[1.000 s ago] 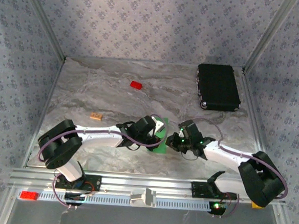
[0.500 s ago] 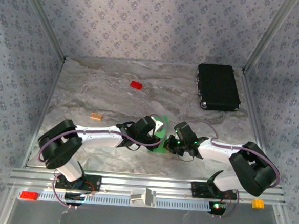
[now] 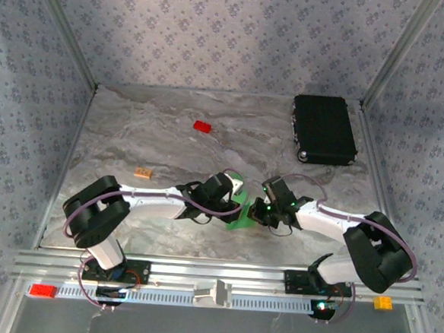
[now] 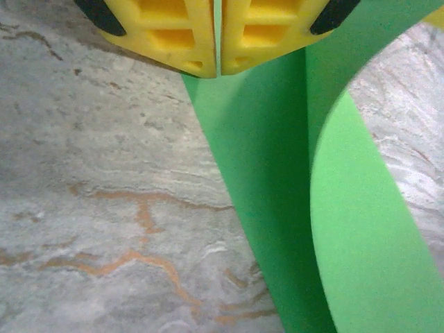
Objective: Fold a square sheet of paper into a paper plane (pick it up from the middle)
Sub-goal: Fold the triangle a second time at the center of the table.
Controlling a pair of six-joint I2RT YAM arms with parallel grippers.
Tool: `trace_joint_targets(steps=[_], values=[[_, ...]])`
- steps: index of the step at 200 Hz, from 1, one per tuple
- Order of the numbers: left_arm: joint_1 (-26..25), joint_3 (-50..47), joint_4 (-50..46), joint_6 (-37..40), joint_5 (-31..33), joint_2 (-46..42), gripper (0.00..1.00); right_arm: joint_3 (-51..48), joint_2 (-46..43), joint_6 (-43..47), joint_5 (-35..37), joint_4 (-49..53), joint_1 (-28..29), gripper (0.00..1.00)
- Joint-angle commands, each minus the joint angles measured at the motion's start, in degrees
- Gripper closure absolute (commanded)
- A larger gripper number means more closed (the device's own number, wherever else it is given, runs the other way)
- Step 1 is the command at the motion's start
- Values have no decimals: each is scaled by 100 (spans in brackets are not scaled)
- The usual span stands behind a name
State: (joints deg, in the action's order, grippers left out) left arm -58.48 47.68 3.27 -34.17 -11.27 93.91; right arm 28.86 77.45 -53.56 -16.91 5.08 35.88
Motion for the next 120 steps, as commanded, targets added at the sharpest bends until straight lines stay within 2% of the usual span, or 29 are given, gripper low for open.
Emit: trace_joint_targets(steps=[1, 43, 120], values=[[56, 100, 79, -70, -2, 32, 98, -69, -140, -192, -232, -417, 12, 88], [91, 91, -12, -28, 10, -4, 98, -181, 152, -333, -268, -604, 14, 88], [290, 17, -221, 138, 174, -61, 98, -280, 297, -368, 169, -26, 29, 90]])
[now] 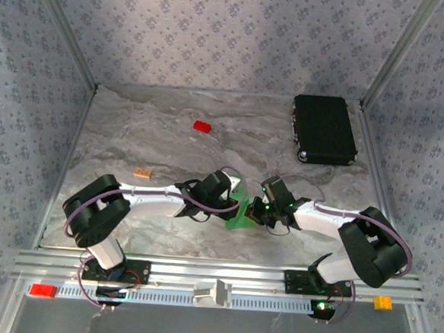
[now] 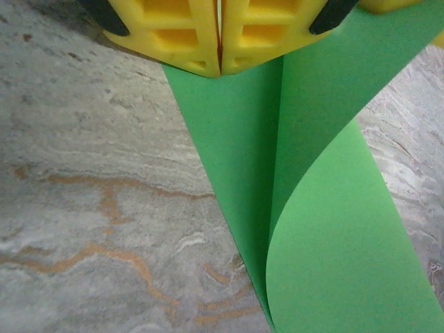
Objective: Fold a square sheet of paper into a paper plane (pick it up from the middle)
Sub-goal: Fold the triangle a second time at the center of the table.
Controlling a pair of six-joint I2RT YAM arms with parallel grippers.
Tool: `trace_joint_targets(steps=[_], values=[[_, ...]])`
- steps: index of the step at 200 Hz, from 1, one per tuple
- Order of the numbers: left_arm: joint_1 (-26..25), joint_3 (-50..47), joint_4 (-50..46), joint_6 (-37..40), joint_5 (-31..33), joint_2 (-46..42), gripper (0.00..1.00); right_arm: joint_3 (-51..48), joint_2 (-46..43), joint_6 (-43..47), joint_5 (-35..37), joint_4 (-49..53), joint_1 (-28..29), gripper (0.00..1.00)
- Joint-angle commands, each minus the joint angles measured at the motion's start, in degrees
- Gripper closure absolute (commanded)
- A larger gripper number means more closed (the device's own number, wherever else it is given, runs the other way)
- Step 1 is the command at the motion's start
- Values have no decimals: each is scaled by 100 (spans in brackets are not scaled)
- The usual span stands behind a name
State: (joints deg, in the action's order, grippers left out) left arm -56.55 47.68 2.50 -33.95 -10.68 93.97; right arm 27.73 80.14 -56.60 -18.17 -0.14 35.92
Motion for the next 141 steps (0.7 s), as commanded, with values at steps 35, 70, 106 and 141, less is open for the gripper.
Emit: trace_joint_targets(steps=[35, 70, 106, 141], values=[[239, -33, -104, 159, 133, -15, 98, -138, 28, -59, 294, 480, 36, 90], [334, -63, -138, 205, 158, 31, 98, -109, 12, -53, 279, 473, 44, 90], [386, -40, -127, 246, 118, 125, 98, -108, 15, -59, 263, 440, 50, 89], [412, -29, -109, 230, 26, 225, 98, -100, 14, -77, 260, 418, 69, 89]])
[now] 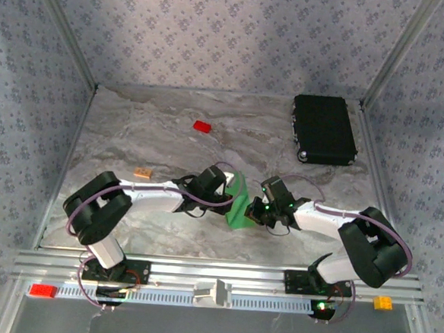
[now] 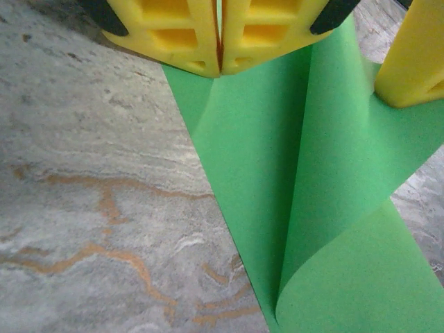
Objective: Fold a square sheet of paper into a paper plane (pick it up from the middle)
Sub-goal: Fold the triangle a second time at the center of the table.
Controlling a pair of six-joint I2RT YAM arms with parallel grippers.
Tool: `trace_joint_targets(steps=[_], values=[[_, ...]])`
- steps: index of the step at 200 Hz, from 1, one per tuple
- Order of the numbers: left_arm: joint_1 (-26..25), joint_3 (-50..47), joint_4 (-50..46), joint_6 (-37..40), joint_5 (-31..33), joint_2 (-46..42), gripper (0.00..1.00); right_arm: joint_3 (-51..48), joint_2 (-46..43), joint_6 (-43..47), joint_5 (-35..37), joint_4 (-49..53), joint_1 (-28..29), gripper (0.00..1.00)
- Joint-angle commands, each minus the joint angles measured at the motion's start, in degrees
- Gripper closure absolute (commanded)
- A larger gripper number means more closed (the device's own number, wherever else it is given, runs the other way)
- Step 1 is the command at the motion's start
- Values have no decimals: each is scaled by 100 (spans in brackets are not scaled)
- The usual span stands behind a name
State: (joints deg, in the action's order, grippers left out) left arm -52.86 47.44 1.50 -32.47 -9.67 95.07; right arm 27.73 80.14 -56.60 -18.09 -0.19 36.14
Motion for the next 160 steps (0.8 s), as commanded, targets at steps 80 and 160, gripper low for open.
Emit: trace_joint_targets(steps=[80, 160], values=[[46, -81, 134, -105, -317, 258, 97, 47, 17, -65, 206, 387, 99, 88], [47, -218, 236, -276, -215, 267, 97, 14, -129, -174, 95, -193, 343, 86]])
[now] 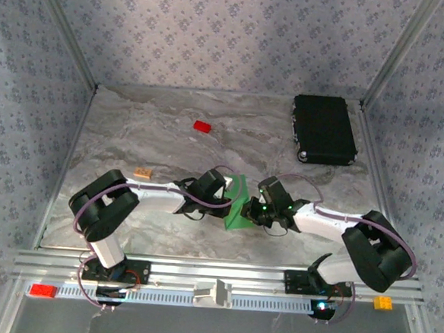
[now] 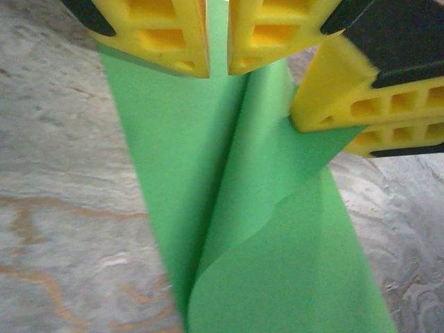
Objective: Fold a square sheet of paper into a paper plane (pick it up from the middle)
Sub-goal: Fold the triangle a second time at the center of the table.
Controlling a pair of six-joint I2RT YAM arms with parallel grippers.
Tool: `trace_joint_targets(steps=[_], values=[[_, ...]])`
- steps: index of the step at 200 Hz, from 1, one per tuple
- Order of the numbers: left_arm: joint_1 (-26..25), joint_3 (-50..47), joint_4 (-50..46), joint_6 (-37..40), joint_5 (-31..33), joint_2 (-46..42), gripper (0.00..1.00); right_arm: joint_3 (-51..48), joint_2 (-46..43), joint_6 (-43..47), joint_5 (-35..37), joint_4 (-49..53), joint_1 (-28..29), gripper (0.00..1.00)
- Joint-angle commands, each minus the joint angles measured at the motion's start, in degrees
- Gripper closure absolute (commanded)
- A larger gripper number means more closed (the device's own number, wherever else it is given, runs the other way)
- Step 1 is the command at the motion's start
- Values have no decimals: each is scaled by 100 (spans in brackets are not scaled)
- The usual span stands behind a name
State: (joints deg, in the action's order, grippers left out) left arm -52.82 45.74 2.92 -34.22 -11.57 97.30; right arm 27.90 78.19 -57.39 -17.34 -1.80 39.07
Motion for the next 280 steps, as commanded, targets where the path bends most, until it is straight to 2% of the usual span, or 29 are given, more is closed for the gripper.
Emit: trace_joint_targets(steps=[1, 50, 90, 280], values=[[43, -47, 94, -98, -27, 40, 97, -8, 82, -96, 21, -31, 58, 86], [43, -38, 25, -57, 134, -204, 97, -43, 399, -192, 318, 447, 66, 91], [42, 1, -64, 97, 295, -264, 96, -45, 390, -163, 312, 426, 41, 91], [52, 75, 51, 223, 279, 13, 97, -57, 393, -96, 243, 461, -21, 91]])
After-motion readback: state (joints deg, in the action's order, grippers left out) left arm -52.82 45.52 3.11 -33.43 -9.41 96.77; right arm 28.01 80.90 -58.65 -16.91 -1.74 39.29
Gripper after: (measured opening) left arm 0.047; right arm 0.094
